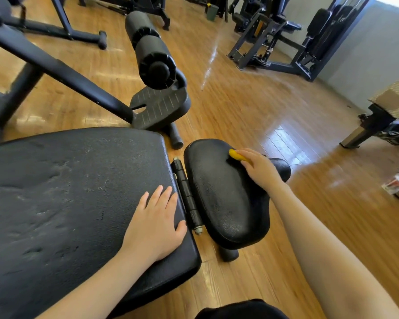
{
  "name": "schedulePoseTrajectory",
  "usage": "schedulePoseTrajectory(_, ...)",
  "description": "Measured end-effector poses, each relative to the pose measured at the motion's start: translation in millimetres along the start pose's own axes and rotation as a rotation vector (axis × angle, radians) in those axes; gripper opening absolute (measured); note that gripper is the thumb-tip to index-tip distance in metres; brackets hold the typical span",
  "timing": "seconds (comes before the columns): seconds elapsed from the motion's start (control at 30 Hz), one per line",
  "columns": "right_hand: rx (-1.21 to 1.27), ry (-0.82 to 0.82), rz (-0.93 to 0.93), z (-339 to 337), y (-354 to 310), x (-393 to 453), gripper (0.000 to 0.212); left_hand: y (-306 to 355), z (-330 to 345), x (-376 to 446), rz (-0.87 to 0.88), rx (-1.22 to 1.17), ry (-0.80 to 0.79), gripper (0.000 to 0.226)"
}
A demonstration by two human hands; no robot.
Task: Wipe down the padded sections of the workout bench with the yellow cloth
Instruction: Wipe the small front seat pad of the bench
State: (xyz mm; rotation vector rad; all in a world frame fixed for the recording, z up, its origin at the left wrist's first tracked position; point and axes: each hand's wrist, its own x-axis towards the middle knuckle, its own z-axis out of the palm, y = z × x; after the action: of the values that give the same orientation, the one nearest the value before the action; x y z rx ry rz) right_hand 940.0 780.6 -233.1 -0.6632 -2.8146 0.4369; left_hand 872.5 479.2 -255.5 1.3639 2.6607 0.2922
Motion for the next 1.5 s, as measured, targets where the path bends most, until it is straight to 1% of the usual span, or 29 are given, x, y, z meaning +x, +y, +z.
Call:
schedulePoseTrajectory(0.03,0.038,0.071,0.034,-3,8,-5,0.035,0,0,0,0.001,-0.002,-0.004,0.096)
schedulePoseTrajectory(0.07,0.075,0.165,0.110,-6,14,-10,0.035,-1,0,0,0.001,0.002,-0.010,0.097)
schedulePoseTrajectory(0.13,0.197,0.353,0.310,-8,19,-19,0.036,0,0,0,0.002,0.008,-0.017,0.097)
schedulePoseTrajectory(0.17,0.263,0.419,0.390,-8,20,-22,0.035,0,0,0,0.002,0.009,-0.018,0.097)
schedulePoseTrajectory(0.23,0.363,0.479,0.452,-4,20,-26,0.033,1,0,0,-0.003,0.023,-0.020,0.093)
schedulePoseTrajectory(0.3,0.452,0.520,0.453,5,20,-31,0.032,0,-1,0,-0.011,0.047,-0.025,0.083)
schedulePoseTrajectory(0.37,0.497,0.547,0.461,15,15,-43,0.031,1,-1,0,-0.018,0.060,-0.032,0.080)
schedulePoseTrajectory(0.43,0.474,0.538,0.420,24,8,-60,0.031,1,-1,-1,-0.021,0.067,-0.034,0.077)
schedulePoseTrajectory(0.5,0.467,0.497,0.358,29,1,-77,0.032,1,-2,-1,-0.018,0.077,-0.043,0.070)
schedulePoseTrajectory(0.57,0.476,0.441,0.319,31,-5,-92,0.033,1,-3,-1,-0.015,0.077,-0.054,0.068)
schedulePoseTrajectory(0.67,0.484,0.381,0.302,34,-10,-112,0.032,2,-3,-1,-0.012,0.061,-0.055,0.067)
schedulePoseTrajectory(0.77,0.537,0.382,0.312,39,-17,-132,0.032,3,-4,-2,-0.014,0.052,-0.059,0.066)
schedulePoseTrajectory(0.87,0.576,0.437,0.349,47,-29,-149,0.031,4,-5,-3,-0.013,0.038,-0.055,0.066)
schedulePoseTrajectory(0.97,0.541,0.518,0.339,51,-36,-153,0.030,5,-4,-1,0.000,0.035,-0.050,0.065)
schedulePoseTrajectory(1.13,0.552,0.622,0.374,64,-46,-162,0.031,5,-4,-4,0.032,0.049,-0.089,0.060)
schedulePoseTrajectory(1.3,0.517,0.708,0.311,84,-49,-183,0.032,8,-7,-2,0.126,0.114,-0.106,0.056)
schedulePoseTrajectory(1.37,0.494,0.769,0.238,90,-47,-187,0.031,15,-8,3,0.217,0.116,-0.126,0.055)
schedulePoseTrajectory(1.4,0.452,0.776,0.163,94,-48,-190,0.030,20,-8,7,0.263,0.101,-0.135,0.054)
schedulePoseTrajectory(1.43,0.374,0.760,0.060,99,-49,-192,0.029,27,-8,11,0.304,0.084,-0.136,0.053)
schedulePoseTrajectory(1.5,0.126,0.677,-0.160,107,-51,-194,0.028,44,-6,23,0.354,0.044,-0.128,0.051)
